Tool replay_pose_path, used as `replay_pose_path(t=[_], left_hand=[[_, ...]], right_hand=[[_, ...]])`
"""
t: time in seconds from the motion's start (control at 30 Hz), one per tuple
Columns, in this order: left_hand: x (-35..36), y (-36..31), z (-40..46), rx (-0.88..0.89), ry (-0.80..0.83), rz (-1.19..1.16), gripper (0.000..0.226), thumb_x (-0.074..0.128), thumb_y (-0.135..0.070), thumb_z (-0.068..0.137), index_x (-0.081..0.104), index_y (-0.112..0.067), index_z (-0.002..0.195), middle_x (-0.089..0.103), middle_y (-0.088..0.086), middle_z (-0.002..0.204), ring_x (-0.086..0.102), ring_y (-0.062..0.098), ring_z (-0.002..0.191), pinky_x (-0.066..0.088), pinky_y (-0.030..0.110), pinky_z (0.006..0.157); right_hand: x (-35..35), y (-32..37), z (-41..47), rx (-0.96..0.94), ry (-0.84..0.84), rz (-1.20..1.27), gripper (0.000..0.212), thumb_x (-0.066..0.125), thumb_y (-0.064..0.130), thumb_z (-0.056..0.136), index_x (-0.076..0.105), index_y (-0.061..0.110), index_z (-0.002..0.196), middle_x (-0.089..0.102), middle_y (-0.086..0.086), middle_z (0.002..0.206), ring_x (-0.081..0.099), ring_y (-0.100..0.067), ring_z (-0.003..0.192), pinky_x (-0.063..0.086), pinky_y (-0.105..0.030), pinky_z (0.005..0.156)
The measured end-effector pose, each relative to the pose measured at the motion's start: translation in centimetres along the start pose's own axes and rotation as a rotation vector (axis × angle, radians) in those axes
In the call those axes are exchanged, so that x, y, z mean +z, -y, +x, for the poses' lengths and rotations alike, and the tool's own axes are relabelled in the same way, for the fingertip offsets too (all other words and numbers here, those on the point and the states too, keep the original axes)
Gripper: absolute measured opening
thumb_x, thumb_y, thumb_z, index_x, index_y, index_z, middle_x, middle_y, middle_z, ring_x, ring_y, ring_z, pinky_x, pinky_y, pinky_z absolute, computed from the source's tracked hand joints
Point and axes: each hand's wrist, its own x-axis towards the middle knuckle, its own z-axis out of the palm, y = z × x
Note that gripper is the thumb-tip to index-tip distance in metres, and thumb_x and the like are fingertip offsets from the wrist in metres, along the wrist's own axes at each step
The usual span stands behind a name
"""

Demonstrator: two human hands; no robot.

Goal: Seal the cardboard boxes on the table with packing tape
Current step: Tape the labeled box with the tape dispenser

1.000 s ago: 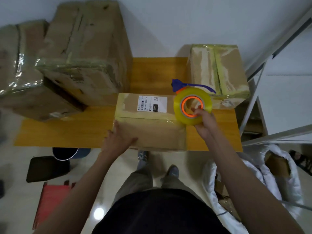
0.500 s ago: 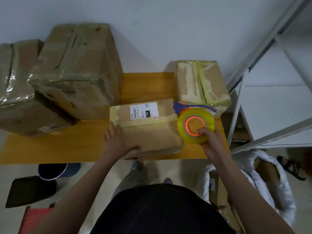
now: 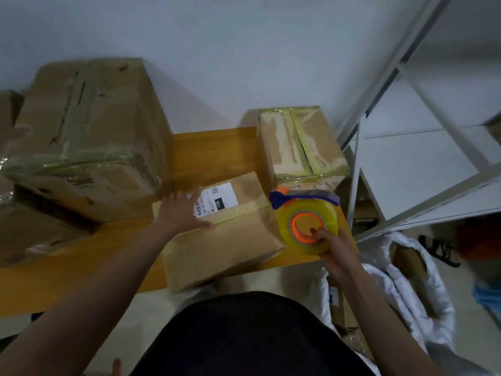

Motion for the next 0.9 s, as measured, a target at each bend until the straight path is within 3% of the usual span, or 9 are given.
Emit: replay_pose_path(t=[0.17,0.27,0.37,0.47,0.57,0.7,0.9], left_hand=[[1.8,1.9,-1.3,-0.1,0.008,-0.022,0.139,0.037,-0.105,0.052,-0.008,-0.028,0.159,0.026,0.021,0.159,0.029,0.043,0.143,0.029,0.053,0.113],[2.2,2.2,-2.3,-0.163,0.042,-0.099,0.136,0.048,-0.099,0.059,-0.003,-0.022,0.16,0.02,0.026,0.16,0.027,0.046,0.144,0.028,0.055,0.114],[0.4,0.4,-3.7,-0.212,-0.04,-0.242,0.1,0.054,-0.082,0.078,0.036,-0.017,0.152,0.041,0.019,0.15,0.04,0.039,0.136,0.036,0.048,0.11],[-3.5,-2.8,-5.2,-0.139,-0.122,-0.784,0.054,0.052,-0.054,0.098,0.069,-0.009,0.12,0.065,0.002,0.122,0.059,0.025,0.113,0.043,0.034,0.086],[-6.3,-5.5,-6.2,-0.087,-0.08,-1.205,0.041,0.052,-0.043,0.101,0.074,-0.008,0.106,0.072,0.006,0.108,0.066,0.022,0.101,0.044,0.03,0.072],[-7.2,-6.7,-6.8,-0.048,-0.04,-1.353,0.031,0.054,-0.039,0.101,0.075,-0.017,0.105,0.076,-0.002,0.099,0.071,0.013,0.096,0.046,0.026,0.072],[-8.1,-7.0,-7.4,-0.011,0.024,-1.484,0.033,0.06,-0.041,0.099,0.075,-0.013,0.108,0.077,0.004,0.097,0.073,0.015,0.094,0.054,0.028,0.083]], right_hand=[[1.0,-0.2,0.9,-0.035,0.036,-0.026,0.056,0.055,-0.018,0.085,0.057,0.004,0.136,0.064,-0.023,0.132,0.057,-0.045,0.126,0.046,-0.065,0.106],[2.1,0.3,0.8,-0.084,0.089,-0.058,0.061,0.057,-0.018,0.084,0.054,0.007,0.14,0.064,-0.022,0.132,0.059,-0.043,0.125,0.048,-0.061,0.104],[3.3,1.1,0.1,-0.161,0.139,-0.145,0.067,0.067,-0.011,0.08,0.053,0.015,0.14,0.07,-0.014,0.124,0.065,-0.037,0.116,0.052,-0.057,0.1],[4.6,1.7,-0.7,-0.22,0.194,-0.233,0.067,0.075,-0.002,0.079,0.055,0.029,0.135,0.072,-0.007,0.123,0.068,-0.031,0.114,0.054,-0.051,0.096],[5.5,1.9,-1.4,-0.247,0.236,-0.263,0.066,0.078,0.008,0.078,0.054,0.032,0.135,0.071,-0.005,0.125,0.067,-0.028,0.115,0.055,-0.045,0.093],[5.8,2.0,-2.0,-0.286,0.262,-0.273,0.066,0.078,0.013,0.079,0.052,0.029,0.137,0.07,-0.005,0.125,0.067,-0.027,0.115,0.055,-0.045,0.093],[5.2,1.8,-2.1,-0.315,0.267,-0.266,0.064,0.073,0.0,0.086,0.051,0.028,0.139,0.07,-0.005,0.125,0.067,-0.028,0.116,0.054,-0.05,0.097]])
